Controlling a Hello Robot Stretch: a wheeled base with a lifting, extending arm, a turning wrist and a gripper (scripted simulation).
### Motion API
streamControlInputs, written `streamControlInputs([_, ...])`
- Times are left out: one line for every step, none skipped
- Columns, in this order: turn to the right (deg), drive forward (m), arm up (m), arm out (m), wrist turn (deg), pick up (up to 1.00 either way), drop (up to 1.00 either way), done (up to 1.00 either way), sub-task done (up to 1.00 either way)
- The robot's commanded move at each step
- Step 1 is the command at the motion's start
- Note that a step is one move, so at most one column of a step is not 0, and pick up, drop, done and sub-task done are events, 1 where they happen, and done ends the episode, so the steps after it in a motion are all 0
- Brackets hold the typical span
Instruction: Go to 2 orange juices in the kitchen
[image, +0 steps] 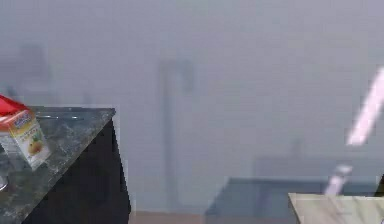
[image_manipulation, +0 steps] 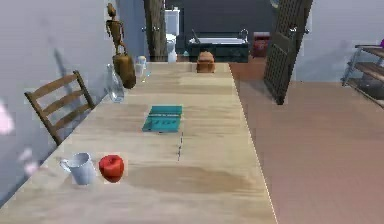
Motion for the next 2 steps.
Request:
streamControlInputs([-42.0,0.0,0.0,0.0,0.0,0.0,0.0,0.0,0.0])
streamControlInputs([0.0,0.0,0.0,0.0,0.0,0.0,0.0,1.0,0.0])
